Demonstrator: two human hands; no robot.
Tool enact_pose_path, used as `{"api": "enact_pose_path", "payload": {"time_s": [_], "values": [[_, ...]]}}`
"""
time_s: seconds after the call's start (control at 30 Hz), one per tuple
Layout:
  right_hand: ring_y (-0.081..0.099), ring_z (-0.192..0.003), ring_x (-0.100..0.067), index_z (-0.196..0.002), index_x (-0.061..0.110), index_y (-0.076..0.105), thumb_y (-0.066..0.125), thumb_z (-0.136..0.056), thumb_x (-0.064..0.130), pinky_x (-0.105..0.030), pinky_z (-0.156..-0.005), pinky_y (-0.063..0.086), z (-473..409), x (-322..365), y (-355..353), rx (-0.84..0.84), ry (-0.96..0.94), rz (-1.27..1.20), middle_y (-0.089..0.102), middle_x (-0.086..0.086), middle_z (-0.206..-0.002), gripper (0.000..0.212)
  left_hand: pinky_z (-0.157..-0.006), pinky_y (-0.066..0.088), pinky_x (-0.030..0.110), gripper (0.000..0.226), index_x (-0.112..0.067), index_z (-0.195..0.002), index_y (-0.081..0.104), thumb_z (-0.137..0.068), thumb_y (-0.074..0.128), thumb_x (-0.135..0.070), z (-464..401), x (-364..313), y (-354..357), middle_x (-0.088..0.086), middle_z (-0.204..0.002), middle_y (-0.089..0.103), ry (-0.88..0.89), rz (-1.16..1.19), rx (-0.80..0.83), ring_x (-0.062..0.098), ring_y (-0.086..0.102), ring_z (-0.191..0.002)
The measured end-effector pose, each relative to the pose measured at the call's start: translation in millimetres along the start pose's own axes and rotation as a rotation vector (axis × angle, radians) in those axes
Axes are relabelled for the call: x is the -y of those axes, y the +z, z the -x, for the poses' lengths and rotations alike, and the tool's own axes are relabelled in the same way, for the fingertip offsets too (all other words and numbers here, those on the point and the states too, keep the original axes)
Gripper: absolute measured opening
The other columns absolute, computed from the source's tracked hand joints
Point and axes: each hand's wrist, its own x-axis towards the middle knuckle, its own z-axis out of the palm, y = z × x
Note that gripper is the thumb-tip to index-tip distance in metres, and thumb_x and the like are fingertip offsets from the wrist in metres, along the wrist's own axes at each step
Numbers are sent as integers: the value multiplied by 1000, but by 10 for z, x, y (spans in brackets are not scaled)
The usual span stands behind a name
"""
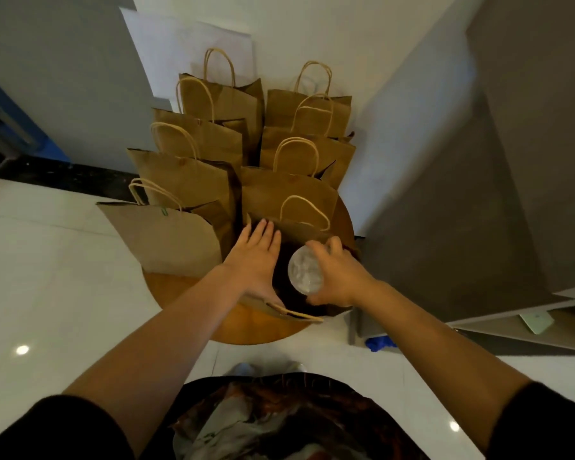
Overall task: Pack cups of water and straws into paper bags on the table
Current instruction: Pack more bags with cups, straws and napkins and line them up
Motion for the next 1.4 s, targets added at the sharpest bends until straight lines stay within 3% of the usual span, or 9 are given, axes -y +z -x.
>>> {"api": "enact_pose_path", "payload": {"time_s": [0.33, 0.47, 0.63, 0.77, 0.97, 1.23, 1.3, 1.4], "values": [[28, -128, -49, -145, 36, -15, 72, -76, 42, -58, -104, 32, -731, 103, 294, 301, 161, 214, 2, -16, -146, 111, -113, -14, 48, 139, -3, -148, -11, -58, 54, -86, -9, 21, 10, 21, -155, -14, -33, -116, 33, 37, -18, -142], [41, -121, -45, -146, 35, -13, 66, -84, 38, -49, -102, 40, -925, 113, 524, 303, 172, 145, 1, -19, -149, 101, -112, -14, 48, 135, -2, -147, -11, -62, 56, -82, -9, 21, 36, 22, -155, -13, -64, -102, 23, 38, -17, -142], [29, -131, -45, -147, 31, -12, 63, -81, 52, -47, -105, 32, -1038, 141, 751, 325, 222, 63, -3, -18, -150, 102, -110, -15, 50, 140, -1, -146, -12, -58, 59, -82, 16, 40, 97, 23, -155, -13, -79, -97, 31, 38, -18, -142], [22, -134, -46, -147, 33, -9, 63, -82, 48, -52, -106, 29, -1145, 201, 707, 330, 232, 19, -3, -17, -150, 98, -111, -13, 53, 143, -2, -146, -13, -54, 58, -85, 6, 21, 104, 22, -155, -14, -78, -112, 48, 37, -19, -142], [20, -133, -46, -147, 34, -10, 66, -83, 32, -54, -105, 31, -969, 146, 730, 388, 229, 243, -5, -15, -150, 99, -111, -13, 53, 141, -1, -147, -10, -56, 55, -86, -5, 52, 38, 23, -155, -13, -72, -68, 60, 37, -19, -141], [18, -136, -44, -148, 25, -11, 58, -87, 38, -55, -107, 29, -821, 184, 546, 430, 192, 509, 2, -18, -152, 94, -112, -10, 53, 142, -1, -147, -9, -55, 56, -86, 4, 2, 28, 23, -155, -12, -91, -97, 78, 39, -18, -141], [22, -136, -43, -150, 24, -3, 56, -89, 37, -54, -107, 29, -748, 234, 410, 450, 196, 503, 8, -17, -152, 85, -113, -8, 55, 143, -1, -147, -9, -53, 55, -88, -9, 12, 19, 24, -154, -12, -126, -107, 80, 40, -19, -141], [43, -125, -35, -135, 17, 40, 50, -92, 33, -47, -100, 38, -553, 255, 167, 449, 161, 450, 40, -14, -140, 47, -112, -7, 56, 141, -2, -148, -9, -54, 48, -91, -55, 80, -16, 23, -155, -12, -219, -91, 109, 41, -19, -140]]}}
